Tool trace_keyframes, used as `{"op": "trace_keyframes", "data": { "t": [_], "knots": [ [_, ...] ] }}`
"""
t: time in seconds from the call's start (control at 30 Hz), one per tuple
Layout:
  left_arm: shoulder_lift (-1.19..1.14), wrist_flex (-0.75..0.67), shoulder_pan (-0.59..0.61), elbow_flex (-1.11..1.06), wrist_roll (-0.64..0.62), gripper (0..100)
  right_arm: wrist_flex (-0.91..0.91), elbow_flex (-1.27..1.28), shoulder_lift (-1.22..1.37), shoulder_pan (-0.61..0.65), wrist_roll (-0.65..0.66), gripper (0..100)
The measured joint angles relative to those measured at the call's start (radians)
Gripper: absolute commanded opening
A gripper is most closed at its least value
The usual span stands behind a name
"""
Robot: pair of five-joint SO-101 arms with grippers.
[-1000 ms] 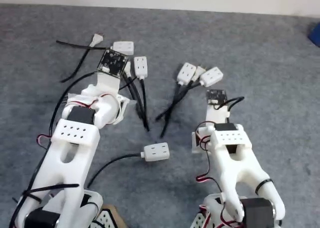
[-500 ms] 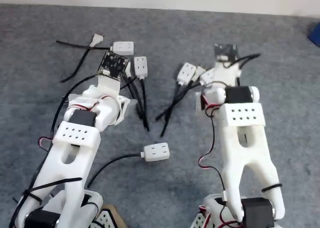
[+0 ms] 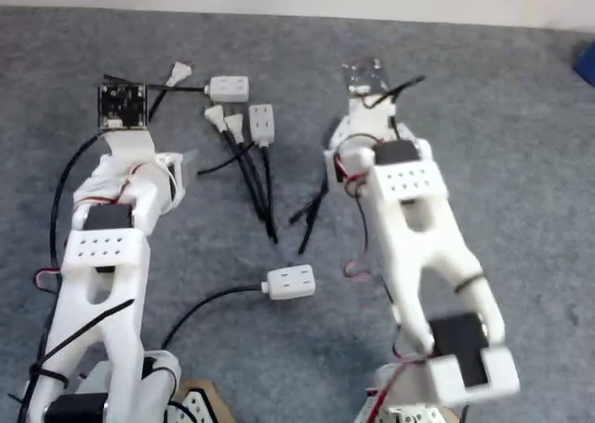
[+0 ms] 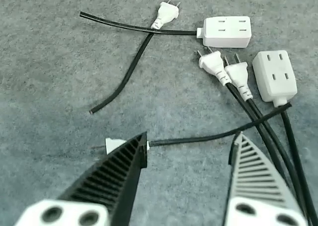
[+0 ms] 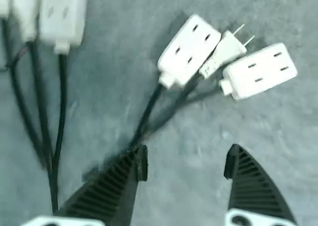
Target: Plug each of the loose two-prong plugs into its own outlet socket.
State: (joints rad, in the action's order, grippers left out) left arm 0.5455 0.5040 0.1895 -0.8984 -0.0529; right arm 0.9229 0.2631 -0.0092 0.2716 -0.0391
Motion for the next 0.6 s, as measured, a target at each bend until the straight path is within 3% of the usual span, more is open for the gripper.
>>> {"op": "trace_keyframes", "data": {
  "t": [0.17, 0.33, 0.47, 0.6],
  "knots": [
    [0.000, -0.101, 0.005, -0.068, 0.000, 28, -0.029, -0.173, 0.170, 0.000, -0.175, 25.6],
    [0.000, -0.129, 0.005, -0.078, 0.000, 28, -0.032, -0.288, 0.285, 0.000, -0.222, 25.6],
    [0.000, -0.141, 0.057, -0.078, -0.002, 28, -0.026, -0.301, 0.344, 0.020, -0.201, 25.6],
    [0.000, -0.144, 0.160, -0.078, -0.095, 28, 0.040, -0.308, 0.399, 0.141, -0.029, 25.6]
  ]
}}
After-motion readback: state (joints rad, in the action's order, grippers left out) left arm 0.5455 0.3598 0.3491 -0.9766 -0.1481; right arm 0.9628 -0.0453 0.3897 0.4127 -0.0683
